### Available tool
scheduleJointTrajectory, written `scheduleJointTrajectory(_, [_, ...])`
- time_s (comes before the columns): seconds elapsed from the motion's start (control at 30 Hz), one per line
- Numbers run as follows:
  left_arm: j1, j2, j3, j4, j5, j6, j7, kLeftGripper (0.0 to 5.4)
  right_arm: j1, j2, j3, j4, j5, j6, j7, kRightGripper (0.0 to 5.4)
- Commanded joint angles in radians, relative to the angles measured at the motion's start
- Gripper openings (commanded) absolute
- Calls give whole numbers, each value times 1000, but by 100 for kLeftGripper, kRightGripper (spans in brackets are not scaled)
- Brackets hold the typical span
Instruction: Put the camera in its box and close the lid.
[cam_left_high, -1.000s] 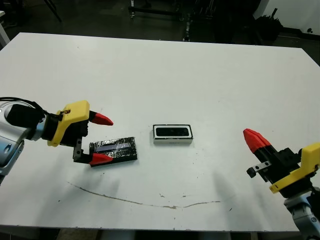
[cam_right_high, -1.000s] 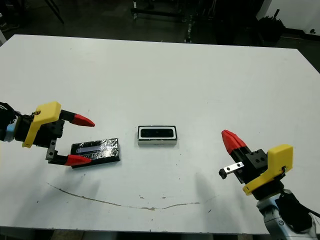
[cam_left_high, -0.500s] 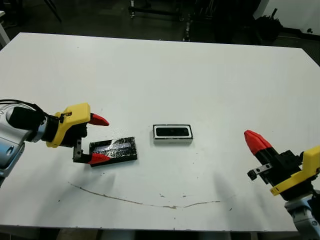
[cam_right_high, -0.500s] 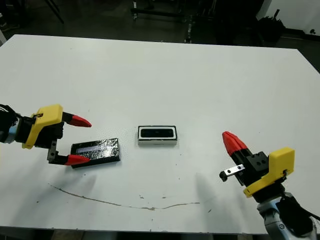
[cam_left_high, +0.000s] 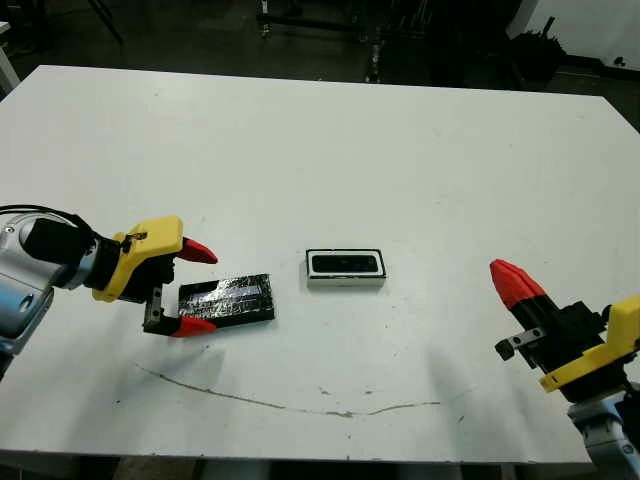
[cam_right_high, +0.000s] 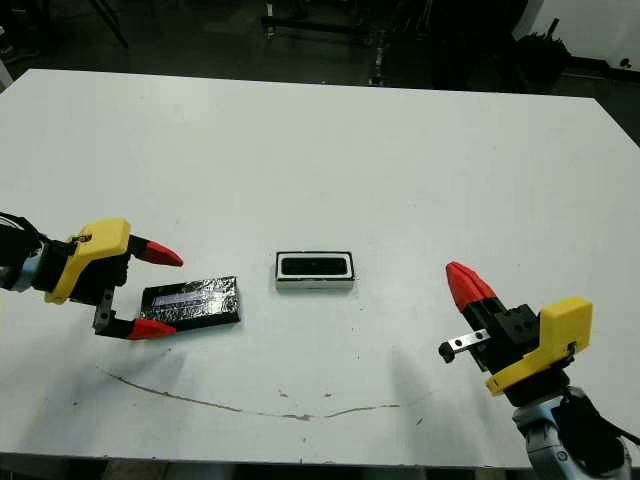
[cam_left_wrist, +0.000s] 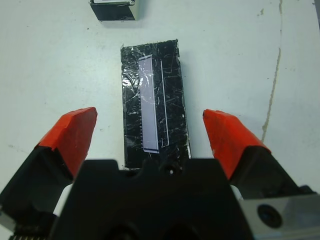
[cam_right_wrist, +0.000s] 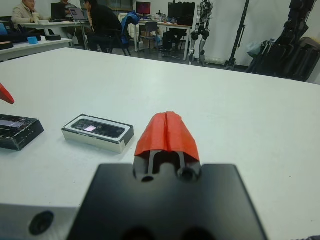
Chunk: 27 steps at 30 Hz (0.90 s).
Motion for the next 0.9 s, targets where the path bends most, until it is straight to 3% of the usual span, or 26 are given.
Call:
scheduleJointTrajectory(0.03, [3,5,-12,5,27,-27,16,540,8,-2,0,12,-7,-18,2,2])
scheduleJointTrajectory(0.27, [14,6,-29,-8,53,-12,44,540,10,-4,3,7,-9,-17,-2,2])
scheduleJointTrajectory(0.43, [11,8,-50,-2,55,-95,1,540,11,-3,5,9,-12,-21,-3,2])
scheduleJointTrajectory(0.73, [-10,8,-67,-4,-9,33,-79,540,14,-3,8,4,-12,-15,-9,2])
scheduleJointTrajectory(0.9, [-13,1,-64,7,-14,35,-92,540,17,-4,8,9,-16,-26,-5,2])
